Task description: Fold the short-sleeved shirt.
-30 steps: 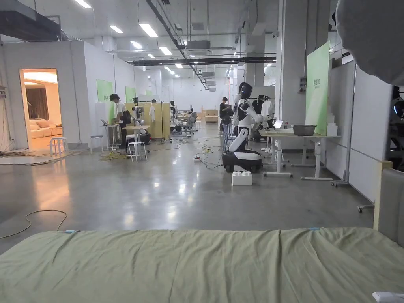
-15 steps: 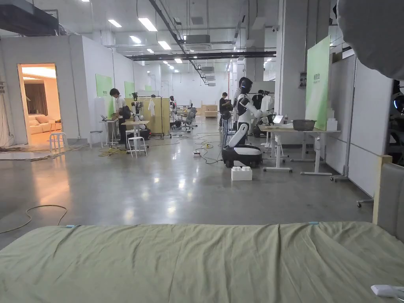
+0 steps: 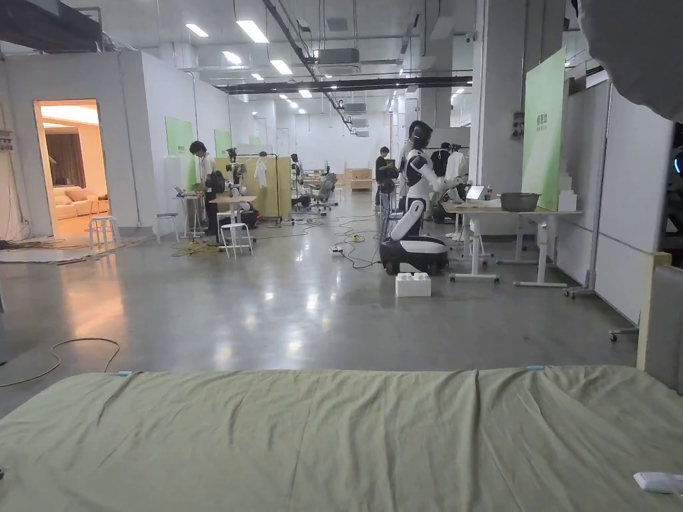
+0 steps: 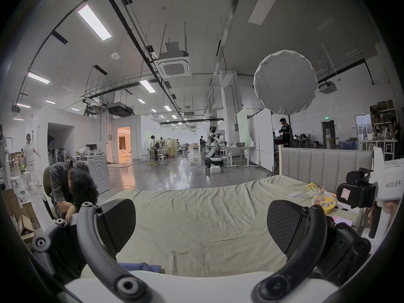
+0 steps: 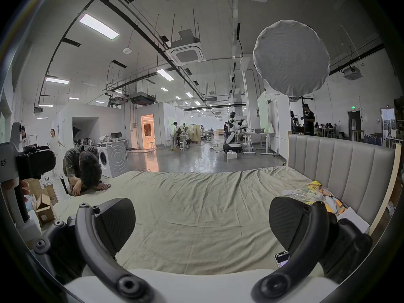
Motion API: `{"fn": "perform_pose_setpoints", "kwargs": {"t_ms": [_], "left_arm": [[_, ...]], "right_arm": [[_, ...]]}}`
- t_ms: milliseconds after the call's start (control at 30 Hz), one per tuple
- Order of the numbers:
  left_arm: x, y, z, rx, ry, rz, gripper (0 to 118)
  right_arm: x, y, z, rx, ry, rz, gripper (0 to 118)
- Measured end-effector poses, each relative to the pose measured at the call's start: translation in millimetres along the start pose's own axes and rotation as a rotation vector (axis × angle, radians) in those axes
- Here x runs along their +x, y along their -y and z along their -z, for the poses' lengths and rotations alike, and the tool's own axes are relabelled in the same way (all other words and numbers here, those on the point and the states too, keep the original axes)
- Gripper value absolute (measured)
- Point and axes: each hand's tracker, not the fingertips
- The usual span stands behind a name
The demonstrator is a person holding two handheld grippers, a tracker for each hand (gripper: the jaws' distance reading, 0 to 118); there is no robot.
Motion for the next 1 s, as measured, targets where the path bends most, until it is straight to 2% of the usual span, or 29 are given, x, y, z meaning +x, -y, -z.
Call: {"fn": "perform_pose_setpoints", "kwargs": {"t_ms": [300,1000], "left_arm": [[-2.2,0.6,0.9,-0.005,-0.021,-0.038,118],[0.7,1.3,1.1,-0.007,-0.013,-0.03,118]], "right_arm": [[-1.2,5.7,2.8,-0.023,0.002,-0.005,118],[0.0,11.1,5.9,-0.045,-0.002,-0.005,118]]}}
